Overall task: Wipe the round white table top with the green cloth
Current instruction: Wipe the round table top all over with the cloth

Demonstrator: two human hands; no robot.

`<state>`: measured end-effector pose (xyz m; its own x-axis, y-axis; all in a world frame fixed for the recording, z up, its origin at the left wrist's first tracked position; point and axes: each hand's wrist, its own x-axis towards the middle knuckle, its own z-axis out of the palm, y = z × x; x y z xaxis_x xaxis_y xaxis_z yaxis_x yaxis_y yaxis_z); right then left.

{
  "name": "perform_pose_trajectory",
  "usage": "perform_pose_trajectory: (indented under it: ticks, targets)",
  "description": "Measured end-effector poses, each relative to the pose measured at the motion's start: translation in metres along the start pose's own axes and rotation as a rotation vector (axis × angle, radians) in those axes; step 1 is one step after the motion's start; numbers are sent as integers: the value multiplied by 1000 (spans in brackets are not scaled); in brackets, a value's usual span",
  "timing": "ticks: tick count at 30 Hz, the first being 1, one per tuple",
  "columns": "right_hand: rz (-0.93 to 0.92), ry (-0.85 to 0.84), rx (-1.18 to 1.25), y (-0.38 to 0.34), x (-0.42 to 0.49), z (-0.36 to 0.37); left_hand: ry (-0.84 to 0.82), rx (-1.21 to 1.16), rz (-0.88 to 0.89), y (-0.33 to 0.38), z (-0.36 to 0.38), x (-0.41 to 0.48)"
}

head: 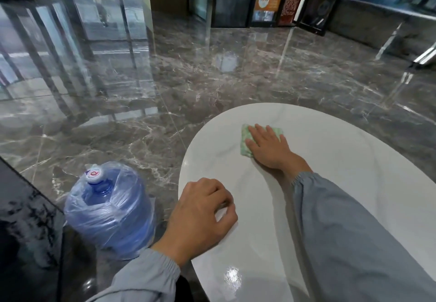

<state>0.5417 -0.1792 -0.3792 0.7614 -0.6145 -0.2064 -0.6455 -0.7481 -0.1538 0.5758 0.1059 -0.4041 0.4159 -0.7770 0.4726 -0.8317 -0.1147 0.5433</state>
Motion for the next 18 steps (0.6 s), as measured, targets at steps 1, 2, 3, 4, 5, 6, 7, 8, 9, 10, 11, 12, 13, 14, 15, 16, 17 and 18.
perform_pose_trajectory:
  ticks: [1, 2, 3, 4, 5, 6, 7, 8, 9, 10, 11, 12, 13, 14, 15, 16, 17, 18]
  targets:
    - [25, 0, 8, -5, 7, 0, -6, 1, -7, 0, 0, 0]
    - [22, 5, 4, -16, 14, 0, -12, 3, -11, 0, 0, 0]
    - [-12, 6, -6, -29, 17, 1, -20, 8, -11, 0, 0, 0]
    - [-75, -5, -18, -45, 18, 2, -28, 14, -10, 0, -1, 1]
    - [-162, -25, -37, -62, 16, 4, -33, 18, -12, 0, -1, 1]
    - [-259, -44, -64, -76, 10, 8, -34, 17, -15, 0, -2, 0]
    - [-362, -56, -95, -88, 2, 12, -32, 14, -16, 0, -2, 0]
    - [-465, -61, -121, -95, -8, 17, -30, 11, -15, 0, -2, 1]
    - [-557, -66, -137, -97, -17, 21, -27, 9, -9, 0, -2, 1]
    - [-627, -70, -145, -96, -24, 23, -23, 7, -3, 0, -1, 1]
    - [-667, -70, -142, -91, -25, 22, -20, 11, 2, 0, -1, 1]
    - [-673, -74, -131, -86, -20, 20, -21, 16, 1, 0, -1, 2]
    - [-639, -76, -120, -80, -12, 16, -25, 19, -2, 0, -2, 1]
    - [-566, -69, -112, -70, 0, 11, -33, 15, -2, 0, -1, 1]
    - [-467, -54, -105, -60, 13, 5, -40, 10, -5, -1, 0, 1]
    - [-363, -41, -94, -50, 26, -1, -45, 8, -8, -2, 0, 1]
    - [-266, -33, -75, -43, 36, -5, -50, 9, -9, -2, -1, 1]
    - [-189, -29, -59, -39, 43, -7, -53, 11, -8, -2, -1, 1]
